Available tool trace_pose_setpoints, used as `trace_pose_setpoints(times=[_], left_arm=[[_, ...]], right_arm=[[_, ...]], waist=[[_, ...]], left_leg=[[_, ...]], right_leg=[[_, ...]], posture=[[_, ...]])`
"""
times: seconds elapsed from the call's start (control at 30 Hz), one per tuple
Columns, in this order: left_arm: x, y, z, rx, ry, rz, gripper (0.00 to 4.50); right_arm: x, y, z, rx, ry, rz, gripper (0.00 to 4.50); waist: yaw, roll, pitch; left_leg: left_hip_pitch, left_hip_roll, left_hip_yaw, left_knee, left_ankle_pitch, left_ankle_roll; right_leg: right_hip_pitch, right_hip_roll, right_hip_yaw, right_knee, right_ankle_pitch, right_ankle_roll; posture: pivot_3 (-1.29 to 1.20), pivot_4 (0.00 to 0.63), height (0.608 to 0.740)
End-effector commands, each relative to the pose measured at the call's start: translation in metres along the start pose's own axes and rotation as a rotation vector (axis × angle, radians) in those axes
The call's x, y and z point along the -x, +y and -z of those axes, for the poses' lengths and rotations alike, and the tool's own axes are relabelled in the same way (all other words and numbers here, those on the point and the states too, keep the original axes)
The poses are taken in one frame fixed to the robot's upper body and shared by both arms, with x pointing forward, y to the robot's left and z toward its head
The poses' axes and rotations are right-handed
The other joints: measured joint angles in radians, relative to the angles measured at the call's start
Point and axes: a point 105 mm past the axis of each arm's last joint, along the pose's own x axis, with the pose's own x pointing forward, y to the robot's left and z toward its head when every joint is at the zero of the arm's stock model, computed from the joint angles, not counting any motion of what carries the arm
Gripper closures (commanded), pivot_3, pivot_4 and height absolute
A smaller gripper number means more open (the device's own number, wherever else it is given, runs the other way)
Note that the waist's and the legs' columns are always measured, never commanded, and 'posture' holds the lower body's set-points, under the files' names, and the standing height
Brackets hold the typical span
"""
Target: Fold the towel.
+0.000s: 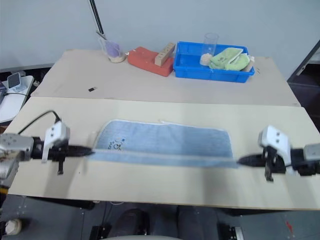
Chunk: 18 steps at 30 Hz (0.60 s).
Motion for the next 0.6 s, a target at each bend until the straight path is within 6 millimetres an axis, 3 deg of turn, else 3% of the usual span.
trace_pose_setpoints(times=[0.03,0.13,0.27,0.47,0.6], left_arm=[[0.008,0.034,-0.016,-0.003,-0.024,-0.117,4.5],[0.001,0.054,-0.027,-0.009,-0.041,-0.159,4.5],[-0.013,0.066,-0.036,-0.019,-0.065,-0.176,4.5],[-0.033,0.08,-0.033,-0.005,-0.08,-0.251,4.5],[-0.032,0.088,-0.035,-0.066,-0.098,-0.325,3.05]], right_arm=[[-0.001,-0.029,-0.006,-0.099,-0.041,0.096,4.44],[-0.008,-0.045,-0.009,-0.13,-0.046,0.138,4.44],[-0.015,-0.059,-0.014,-0.138,-0.044,0.17,4.44],[-0.022,-0.08,-0.022,-0.184,-0.068,0.271,4.44],[-0.021,-0.082,-0.031,-0.18,-0.125,0.316,3.16]], waist=[[0.0,-0.001,0.0],[0.001,-0.001,-0.001],[0.0,-0.001,-0.001],[-0.005,-0.001,-0.001],[-0.007,-0.001,-0.001]], left_leg=[[0.0,0.0,0.001,0.0,0.0,0.0],[-0.003,-0.001,0.004,-0.001,0.0,0.0],[-0.007,-0.002,0.004,-0.001,0.0,0.0],[-0.008,-0.002,0.004,0.0,0.0,0.001],[-0.008,-0.001,0.004,-0.001,0.0,0.001]], right_leg=[[0.0,0.001,0.0,0.0,0.001,0.0],[-0.001,0.002,-0.001,-0.001,0.004,-0.007],[-0.004,0.001,-0.001,-0.004,0.004,-0.006],[-0.003,0.0,-0.001,-0.004,0.004,-0.005],[-0.004,0.001,-0.001,-0.003,0.004,-0.005]], posture=[[0.0,0.15,0.717],[0.0,0.15,0.717],[0.0,0.15,0.717],[0.0,0.15,0.717],[0.0,0.15,0.717]])
